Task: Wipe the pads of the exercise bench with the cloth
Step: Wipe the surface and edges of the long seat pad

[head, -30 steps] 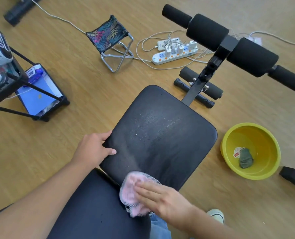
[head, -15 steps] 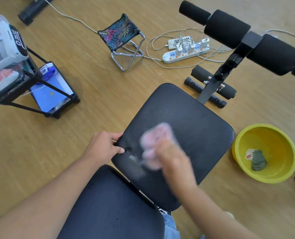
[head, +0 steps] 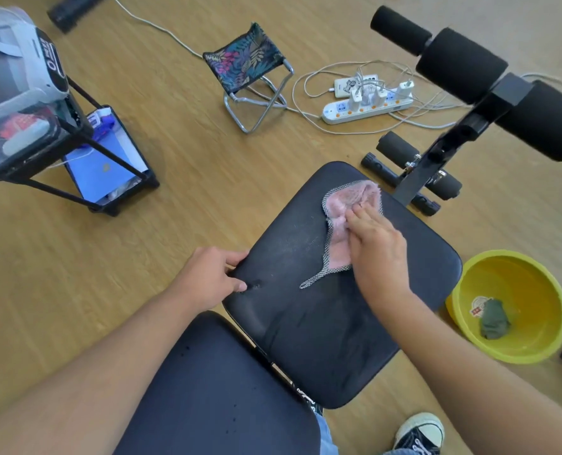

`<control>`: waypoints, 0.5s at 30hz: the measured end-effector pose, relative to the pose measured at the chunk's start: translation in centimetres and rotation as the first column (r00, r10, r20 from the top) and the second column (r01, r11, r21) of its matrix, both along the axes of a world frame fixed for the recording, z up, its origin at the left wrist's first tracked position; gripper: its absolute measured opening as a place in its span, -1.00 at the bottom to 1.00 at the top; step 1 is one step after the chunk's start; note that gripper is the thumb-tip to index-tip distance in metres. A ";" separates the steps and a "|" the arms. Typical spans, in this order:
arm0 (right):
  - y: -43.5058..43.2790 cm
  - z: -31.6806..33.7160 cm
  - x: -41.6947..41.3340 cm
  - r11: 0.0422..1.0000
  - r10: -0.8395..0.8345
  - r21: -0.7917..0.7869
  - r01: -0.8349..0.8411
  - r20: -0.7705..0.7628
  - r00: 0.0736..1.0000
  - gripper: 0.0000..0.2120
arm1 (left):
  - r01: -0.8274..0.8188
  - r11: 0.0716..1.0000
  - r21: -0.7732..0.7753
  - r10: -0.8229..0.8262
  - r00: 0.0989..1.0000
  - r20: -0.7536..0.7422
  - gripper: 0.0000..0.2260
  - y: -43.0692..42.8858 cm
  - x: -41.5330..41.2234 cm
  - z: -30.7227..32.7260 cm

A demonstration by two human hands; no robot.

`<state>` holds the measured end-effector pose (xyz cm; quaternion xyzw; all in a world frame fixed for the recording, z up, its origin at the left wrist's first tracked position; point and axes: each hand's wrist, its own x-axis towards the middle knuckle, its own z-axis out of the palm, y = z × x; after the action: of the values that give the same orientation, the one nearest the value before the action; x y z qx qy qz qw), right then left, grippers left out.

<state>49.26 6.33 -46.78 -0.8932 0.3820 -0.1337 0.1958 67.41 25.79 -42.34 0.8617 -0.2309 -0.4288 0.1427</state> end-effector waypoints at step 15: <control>0.4 -0.6 5.2 0.956 0.282 -0.045 -0.290 -0.143 0.949 -0.76 | 0.051 0.999 -0.017 -0.054 0.976 -0.213 -0.27 1.1 0.9 -0.6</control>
<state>54.43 6.69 -47.37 -0.9520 0.2563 -0.0556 0.1576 68.33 26.93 -42.94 0.8035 -0.2392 -0.5211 0.1602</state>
